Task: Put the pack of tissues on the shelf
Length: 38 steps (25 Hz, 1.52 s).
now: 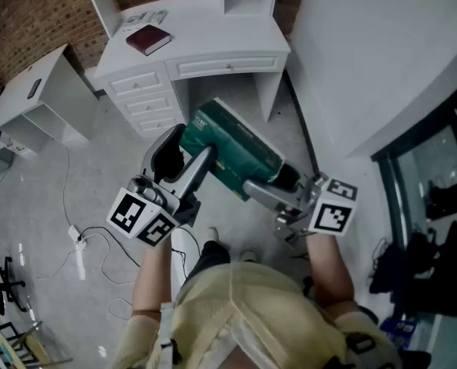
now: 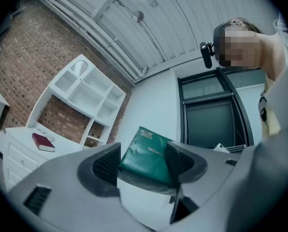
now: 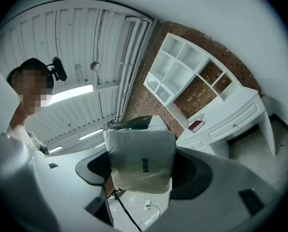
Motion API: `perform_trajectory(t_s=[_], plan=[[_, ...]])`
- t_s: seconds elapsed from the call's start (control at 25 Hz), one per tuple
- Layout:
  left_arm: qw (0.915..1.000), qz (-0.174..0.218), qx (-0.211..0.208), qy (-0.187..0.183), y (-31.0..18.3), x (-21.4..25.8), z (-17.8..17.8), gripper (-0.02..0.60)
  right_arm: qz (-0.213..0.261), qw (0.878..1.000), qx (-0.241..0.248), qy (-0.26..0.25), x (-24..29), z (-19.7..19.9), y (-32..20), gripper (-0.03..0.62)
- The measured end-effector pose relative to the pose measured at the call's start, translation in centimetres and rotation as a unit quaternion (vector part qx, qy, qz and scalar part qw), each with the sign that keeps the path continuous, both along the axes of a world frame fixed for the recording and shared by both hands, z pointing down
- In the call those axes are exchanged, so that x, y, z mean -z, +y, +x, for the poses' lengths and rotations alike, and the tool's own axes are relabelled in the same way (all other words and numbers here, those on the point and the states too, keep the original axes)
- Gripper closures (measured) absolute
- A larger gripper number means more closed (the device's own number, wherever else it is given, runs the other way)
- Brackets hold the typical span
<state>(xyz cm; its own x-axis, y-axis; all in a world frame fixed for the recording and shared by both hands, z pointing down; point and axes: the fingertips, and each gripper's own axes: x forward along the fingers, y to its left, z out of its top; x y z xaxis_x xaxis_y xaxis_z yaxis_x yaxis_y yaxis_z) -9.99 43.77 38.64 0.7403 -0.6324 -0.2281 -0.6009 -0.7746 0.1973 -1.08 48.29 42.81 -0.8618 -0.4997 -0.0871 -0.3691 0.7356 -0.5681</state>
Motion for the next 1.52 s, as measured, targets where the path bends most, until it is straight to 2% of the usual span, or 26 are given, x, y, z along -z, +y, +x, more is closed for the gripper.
perform_trajectory(t_s=[0.24, 0.52, 0.6, 0.72, 0.92, 1.28, 1.52], plan=[[0.9999, 0.0, 0.004, 0.017, -0.1, -0.2, -0.4, 0.301, 0.01, 1.0, 0.004, 0.017, 0.1, -0.3, -0.2, 0.256], [0.9996, 0.004, 0.005, 0.026, -0.4, -0.5, -0.5, 0.301, -0.001, 1.0, 0.002, 0.015, -0.1, -0.4, -0.4, 0.256], [0.9996, 0.001, 0.008, 0.029, -1.9, -0.6, -1.7, 0.301, -0.013, 1.0, 0.002, 0.01, -0.1, -1.6, -1.9, 0.256], [0.9994, -0.008, 0.008, 0.033, -5.9, -0.5, -5.4, 0.301, -0.025, 1.0, 0.002, 0.011, 0.1, -5.3, -5.8, 0.256], [0.999, -0.008, 0.013, 0.042, -9.7, 0.0, -10.1, 0.301, -0.016, 1.0, 0.01, 0.025, 0.8, -9.8, -9.8, 0.256], [0.9991, -0.012, 0.018, 0.036, -13.0, -0.5, -14.6, 0.301, -0.018, 1.0, 0.013, 0.016, 0.2, -14.2, -13.3, 0.256], [0.9987, -0.02, 0.007, 0.046, -16.3, -0.9, -14.6, 0.301, -0.007, 0.999, 0.014, 0.042, 0.2, -14.1, -16.6, 0.256]])
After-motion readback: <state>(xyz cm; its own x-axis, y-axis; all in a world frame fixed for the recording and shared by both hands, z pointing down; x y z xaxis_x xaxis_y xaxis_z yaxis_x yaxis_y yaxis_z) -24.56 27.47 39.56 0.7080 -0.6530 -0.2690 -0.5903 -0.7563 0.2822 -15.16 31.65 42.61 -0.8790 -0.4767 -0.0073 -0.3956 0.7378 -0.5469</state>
